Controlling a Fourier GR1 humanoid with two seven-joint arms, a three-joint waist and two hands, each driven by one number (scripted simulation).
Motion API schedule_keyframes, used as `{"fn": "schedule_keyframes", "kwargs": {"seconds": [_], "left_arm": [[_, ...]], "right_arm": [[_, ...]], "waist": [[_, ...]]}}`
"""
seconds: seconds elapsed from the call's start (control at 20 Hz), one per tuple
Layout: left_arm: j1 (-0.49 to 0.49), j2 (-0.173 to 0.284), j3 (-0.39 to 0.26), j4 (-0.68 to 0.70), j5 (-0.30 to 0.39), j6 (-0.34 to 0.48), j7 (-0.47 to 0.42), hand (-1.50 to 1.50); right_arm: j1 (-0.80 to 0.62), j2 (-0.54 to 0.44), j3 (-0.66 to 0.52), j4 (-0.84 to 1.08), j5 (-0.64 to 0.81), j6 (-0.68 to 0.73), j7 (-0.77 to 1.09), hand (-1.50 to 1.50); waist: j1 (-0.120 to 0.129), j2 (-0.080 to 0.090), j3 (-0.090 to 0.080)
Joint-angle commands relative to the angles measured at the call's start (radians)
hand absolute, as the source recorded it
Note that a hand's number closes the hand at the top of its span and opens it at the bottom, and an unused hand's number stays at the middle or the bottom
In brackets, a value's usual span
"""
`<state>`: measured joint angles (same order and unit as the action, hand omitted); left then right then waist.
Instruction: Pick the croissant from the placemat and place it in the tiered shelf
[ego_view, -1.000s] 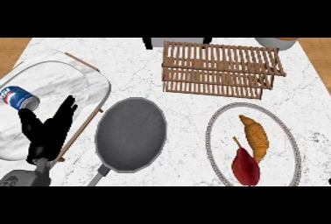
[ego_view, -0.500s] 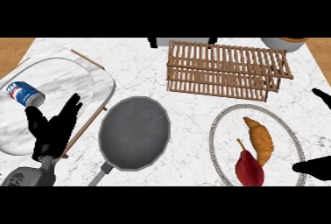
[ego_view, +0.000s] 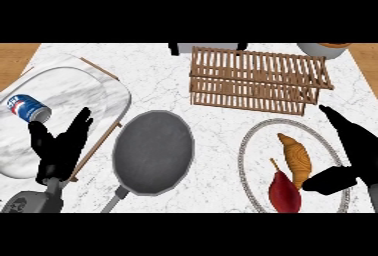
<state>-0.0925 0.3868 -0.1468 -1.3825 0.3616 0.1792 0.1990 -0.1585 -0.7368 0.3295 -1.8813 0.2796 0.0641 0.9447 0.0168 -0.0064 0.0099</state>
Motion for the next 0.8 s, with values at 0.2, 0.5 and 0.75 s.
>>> {"fn": "schedule_keyframes", "kwargs": {"seconds": [0.2, 0.5, 0.75], "left_arm": [[0.026, -0.037, 0.003, 0.058, -0.011, -0.011, 0.029, 0.00], [0.051, -0.036, 0.017, 0.086, -0.008, -0.061, 0.006, 0.00], [0.034, -0.069, 0.015, 0.077, -0.053, -0.012, 0.017, 0.00]], "right_arm": [[-0.007, 0.099, 0.074, 0.044, 0.156, -0.003, 0.110, -1.50], [-0.034, 0.186, 0.111, 0.151, 0.267, -0.043, 0.079, -1.50], [-0.009, 0.208, 0.088, 0.198, 0.291, -0.034, 0.036, -1.50]], "waist": [[-0.017, 0.007, -0.010], [-0.011, 0.009, -0.010], [-0.016, 0.008, -0.010]]}}
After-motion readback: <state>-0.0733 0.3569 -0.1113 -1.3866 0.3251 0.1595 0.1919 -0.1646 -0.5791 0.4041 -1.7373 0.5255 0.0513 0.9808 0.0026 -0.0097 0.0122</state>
